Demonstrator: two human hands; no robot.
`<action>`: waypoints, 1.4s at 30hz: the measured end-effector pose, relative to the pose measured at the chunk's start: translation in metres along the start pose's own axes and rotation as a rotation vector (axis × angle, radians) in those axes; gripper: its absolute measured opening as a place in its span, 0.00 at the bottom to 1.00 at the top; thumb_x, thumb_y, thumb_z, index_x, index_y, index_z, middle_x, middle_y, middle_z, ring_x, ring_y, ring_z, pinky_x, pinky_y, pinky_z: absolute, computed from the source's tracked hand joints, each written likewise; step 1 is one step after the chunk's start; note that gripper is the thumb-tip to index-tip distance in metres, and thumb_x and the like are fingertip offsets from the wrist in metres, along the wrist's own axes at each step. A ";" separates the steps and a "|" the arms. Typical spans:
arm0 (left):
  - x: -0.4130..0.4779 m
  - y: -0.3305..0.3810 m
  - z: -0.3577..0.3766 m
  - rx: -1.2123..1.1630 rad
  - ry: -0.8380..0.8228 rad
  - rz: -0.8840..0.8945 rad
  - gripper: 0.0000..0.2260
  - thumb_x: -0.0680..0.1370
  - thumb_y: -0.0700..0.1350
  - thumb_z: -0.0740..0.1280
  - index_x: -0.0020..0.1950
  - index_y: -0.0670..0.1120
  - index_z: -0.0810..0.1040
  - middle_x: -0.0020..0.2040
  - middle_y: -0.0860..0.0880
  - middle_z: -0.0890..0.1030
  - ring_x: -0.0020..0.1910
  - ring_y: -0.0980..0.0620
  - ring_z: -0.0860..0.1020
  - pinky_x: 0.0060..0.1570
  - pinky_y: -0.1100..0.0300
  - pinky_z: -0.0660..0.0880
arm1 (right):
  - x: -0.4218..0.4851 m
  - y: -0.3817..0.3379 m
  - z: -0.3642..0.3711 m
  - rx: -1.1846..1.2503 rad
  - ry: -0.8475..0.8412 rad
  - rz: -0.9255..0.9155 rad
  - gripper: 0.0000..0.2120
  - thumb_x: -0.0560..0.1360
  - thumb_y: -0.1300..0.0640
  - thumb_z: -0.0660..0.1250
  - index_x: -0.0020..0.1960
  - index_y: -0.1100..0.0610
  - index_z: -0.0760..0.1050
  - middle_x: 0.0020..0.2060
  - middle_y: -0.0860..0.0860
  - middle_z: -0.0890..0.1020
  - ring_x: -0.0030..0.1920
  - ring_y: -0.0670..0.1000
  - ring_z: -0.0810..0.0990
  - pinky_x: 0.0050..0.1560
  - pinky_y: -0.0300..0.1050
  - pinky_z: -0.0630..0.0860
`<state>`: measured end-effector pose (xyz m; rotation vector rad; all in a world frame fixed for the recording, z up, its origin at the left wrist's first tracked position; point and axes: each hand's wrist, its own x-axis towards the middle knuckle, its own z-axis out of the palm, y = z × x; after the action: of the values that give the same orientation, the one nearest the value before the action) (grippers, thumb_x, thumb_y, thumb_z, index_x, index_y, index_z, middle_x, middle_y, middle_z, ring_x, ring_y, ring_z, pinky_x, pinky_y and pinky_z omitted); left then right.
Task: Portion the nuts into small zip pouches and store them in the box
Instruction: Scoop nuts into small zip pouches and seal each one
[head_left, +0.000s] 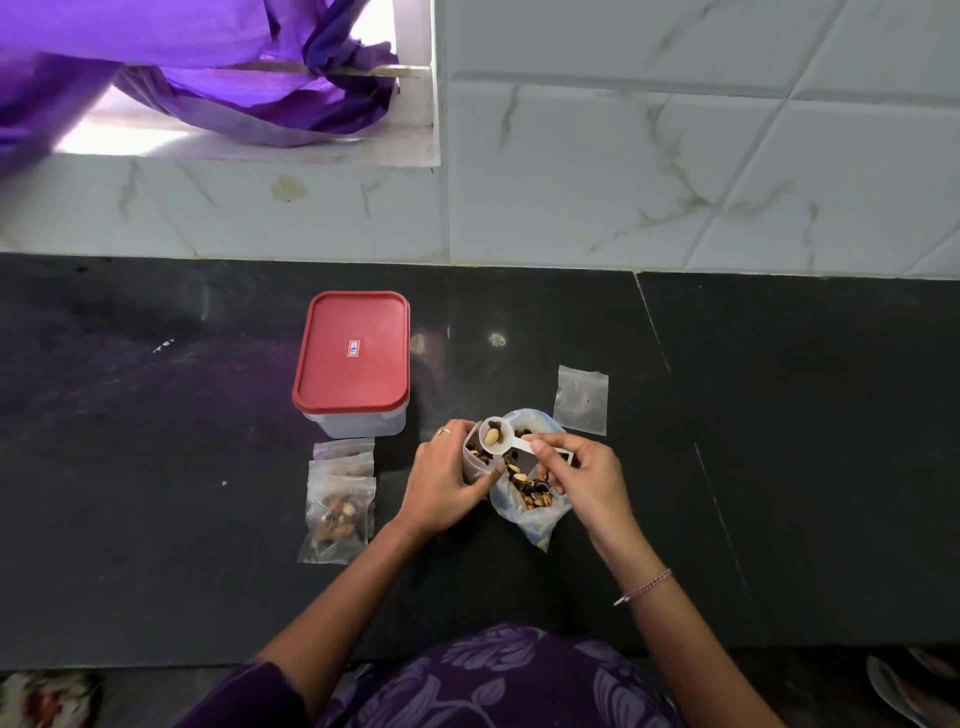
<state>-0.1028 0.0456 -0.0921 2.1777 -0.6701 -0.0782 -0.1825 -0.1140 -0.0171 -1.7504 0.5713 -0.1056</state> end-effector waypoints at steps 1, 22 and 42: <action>0.001 0.002 0.000 -0.015 0.009 -0.002 0.17 0.74 0.60 0.67 0.57 0.52 0.72 0.50 0.57 0.77 0.48 0.57 0.76 0.49 0.47 0.75 | -0.003 -0.001 0.002 -0.122 0.037 -0.117 0.06 0.75 0.57 0.69 0.51 0.53 0.82 0.36 0.44 0.81 0.35 0.37 0.79 0.36 0.29 0.73; 0.008 0.012 -0.003 -0.173 0.115 -0.011 0.21 0.72 0.63 0.68 0.56 0.50 0.71 0.47 0.55 0.78 0.46 0.55 0.78 0.47 0.47 0.76 | -0.008 0.004 -0.002 -0.230 0.265 -0.447 0.09 0.74 0.58 0.70 0.53 0.51 0.82 0.42 0.37 0.79 0.46 0.40 0.78 0.45 0.30 0.73; 0.004 0.013 -0.004 -0.206 0.137 -0.020 0.19 0.72 0.63 0.68 0.55 0.53 0.70 0.48 0.59 0.77 0.48 0.56 0.78 0.49 0.46 0.76 | 0.010 0.048 -0.006 -0.853 0.191 -0.096 0.14 0.74 0.45 0.68 0.57 0.48 0.77 0.54 0.46 0.72 0.56 0.47 0.68 0.49 0.41 0.74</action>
<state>-0.1039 0.0397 -0.0791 1.9723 -0.5380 -0.0072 -0.1909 -0.1312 -0.0624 -2.6176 0.7314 -0.1043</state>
